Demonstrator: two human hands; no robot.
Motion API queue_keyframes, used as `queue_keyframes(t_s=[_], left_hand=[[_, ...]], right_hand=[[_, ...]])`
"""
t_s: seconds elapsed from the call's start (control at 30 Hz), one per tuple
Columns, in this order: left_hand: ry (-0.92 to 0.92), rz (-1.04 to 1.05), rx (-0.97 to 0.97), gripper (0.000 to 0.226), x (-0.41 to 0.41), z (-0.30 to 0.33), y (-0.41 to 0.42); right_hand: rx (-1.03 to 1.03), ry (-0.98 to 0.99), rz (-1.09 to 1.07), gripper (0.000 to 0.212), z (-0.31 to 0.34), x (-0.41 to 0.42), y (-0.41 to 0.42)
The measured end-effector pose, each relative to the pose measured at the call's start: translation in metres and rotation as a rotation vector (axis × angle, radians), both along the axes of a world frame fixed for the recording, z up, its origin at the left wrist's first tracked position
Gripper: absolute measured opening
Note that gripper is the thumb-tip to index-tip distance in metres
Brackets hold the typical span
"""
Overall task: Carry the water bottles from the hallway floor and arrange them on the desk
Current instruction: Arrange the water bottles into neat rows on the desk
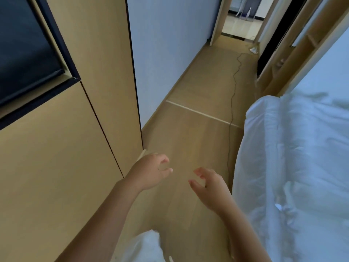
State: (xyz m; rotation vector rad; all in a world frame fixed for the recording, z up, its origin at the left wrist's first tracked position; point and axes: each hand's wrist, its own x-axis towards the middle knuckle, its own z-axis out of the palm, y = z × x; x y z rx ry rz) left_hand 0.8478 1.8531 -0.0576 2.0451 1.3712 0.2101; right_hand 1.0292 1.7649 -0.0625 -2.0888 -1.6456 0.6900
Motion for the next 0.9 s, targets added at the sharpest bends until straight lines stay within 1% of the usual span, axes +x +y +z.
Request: queue_keyframes(t_s=[0.1,0.17,0.27,0.33,0.4,0.57,0.63,0.7,0.77,0.9], left_hand=[[0.014,-0.012,0.002,0.036,0.034,0.004,0.063],[0.020,-0.028,-0.032,0.038,0.057,0.000,0.094],[0.098,-0.073,-0.099,0.041,0.087,-0.012,0.139],[0.131,-0.055,-0.128,0.036,0.105,-0.021,0.171],[0.138,0.002,-0.137,0.029,0.125,-0.031,0.204],[0.134,0.156,-0.217,0.045,0.196,-0.049,0.278],[0.091,0.187,-0.237,0.045,0.232,-0.052,0.299],[0.034,0.205,-0.215,0.042,0.258,-0.052,0.319],[-0.001,0.252,-0.217,0.039,0.269,-0.053,0.339],[-0.022,0.460,-0.216,0.035,0.258,-0.068,0.375]], right_hand=[[0.010,0.013,0.003,0.037,-0.001,0.027,0.056],[0.003,0.025,0.011,0.037,-0.006,0.045,0.088],[-0.038,0.026,0.035,0.039,-0.017,0.075,0.137],[-0.068,0.025,0.059,0.042,-0.023,0.098,0.173],[-0.084,0.016,0.110,0.045,-0.028,0.125,0.211],[-0.119,-0.019,0.265,0.044,-0.031,0.201,0.304],[-0.144,-0.007,0.282,0.045,-0.029,0.231,0.337],[-0.161,-0.018,0.312,0.045,-0.028,0.254,0.373],[-0.187,-0.009,0.347,0.045,-0.029,0.270,0.407],[-0.198,0.073,0.423,0.041,-0.036,0.279,0.471]])
